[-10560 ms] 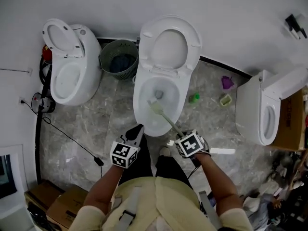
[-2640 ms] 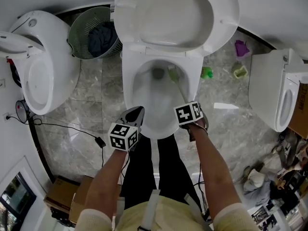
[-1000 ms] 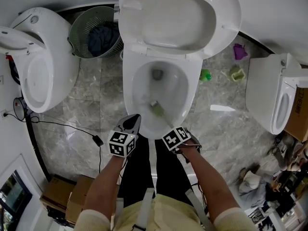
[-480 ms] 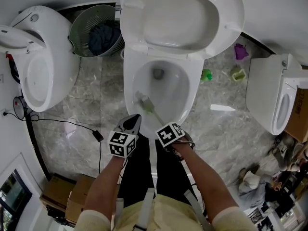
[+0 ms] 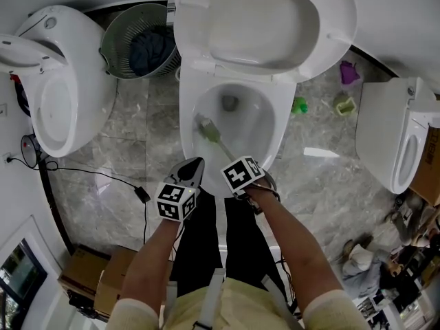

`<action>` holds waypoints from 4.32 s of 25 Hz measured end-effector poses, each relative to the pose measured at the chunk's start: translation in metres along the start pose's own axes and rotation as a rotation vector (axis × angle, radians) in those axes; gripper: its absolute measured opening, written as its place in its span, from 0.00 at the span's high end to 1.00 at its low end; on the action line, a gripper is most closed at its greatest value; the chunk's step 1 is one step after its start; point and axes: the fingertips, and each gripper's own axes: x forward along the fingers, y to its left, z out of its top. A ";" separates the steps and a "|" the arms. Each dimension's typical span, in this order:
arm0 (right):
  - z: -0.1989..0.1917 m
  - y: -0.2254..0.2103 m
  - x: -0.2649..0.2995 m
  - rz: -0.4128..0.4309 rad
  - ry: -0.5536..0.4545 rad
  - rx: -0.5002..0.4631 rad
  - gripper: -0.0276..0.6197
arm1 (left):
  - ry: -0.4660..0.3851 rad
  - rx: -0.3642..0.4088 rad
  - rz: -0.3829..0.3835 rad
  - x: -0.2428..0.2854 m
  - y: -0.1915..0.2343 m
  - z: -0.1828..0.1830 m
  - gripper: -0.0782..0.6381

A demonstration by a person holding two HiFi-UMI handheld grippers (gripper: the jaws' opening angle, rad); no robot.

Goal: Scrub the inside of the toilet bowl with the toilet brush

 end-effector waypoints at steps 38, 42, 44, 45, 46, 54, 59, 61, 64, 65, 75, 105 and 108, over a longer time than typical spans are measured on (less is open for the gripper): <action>0.064 -0.100 -0.055 -0.219 -0.222 0.084 0.91 | -0.032 0.054 -0.018 0.013 -0.001 0.028 0.87; 0.046 -0.119 -0.058 -0.279 -0.187 0.087 0.91 | -0.023 0.057 -0.024 0.011 -0.003 0.026 0.87; 0.038 -0.124 -0.060 -0.299 -0.175 0.089 0.91 | -0.021 0.058 -0.025 0.010 -0.003 0.025 0.87; 0.034 -0.126 -0.060 -0.307 -0.170 0.092 0.91 | -0.019 0.059 -0.024 0.010 -0.003 0.024 0.88; 0.030 -0.127 -0.061 -0.315 -0.165 0.097 0.91 | -0.018 0.059 -0.024 0.009 -0.003 0.023 0.87; -0.006 -0.130 -0.060 -0.370 -0.123 0.154 0.91 | -0.021 0.055 -0.027 0.007 -0.006 0.021 0.87; -0.027 -0.131 -0.060 -0.392 -0.082 0.168 0.91 | -0.022 0.051 -0.025 0.002 -0.008 0.017 0.88; -0.035 -0.129 -0.059 -0.389 -0.063 0.177 0.91 | -0.019 0.052 -0.026 -0.001 -0.009 0.016 0.87; -0.045 -0.124 -0.058 -0.392 -0.037 0.181 0.91 | -0.014 0.053 -0.028 -0.004 -0.012 0.015 0.87; -0.047 -0.122 -0.057 -0.392 -0.027 0.180 0.91 | -0.012 0.053 -0.029 -0.006 -0.013 0.014 0.87; -0.081 -0.099 -0.048 -0.392 0.104 0.061 0.91 | 0.012 0.060 -0.042 -0.014 -0.020 0.011 0.87; -0.132 0.001 -0.016 -0.078 0.281 -0.124 0.92 | 0.024 0.007 0.026 -0.032 -0.008 -0.019 0.87; -0.125 0.012 -0.013 -0.045 0.264 -0.123 0.92 | 0.023 0.000 0.037 -0.034 -0.007 -0.021 0.87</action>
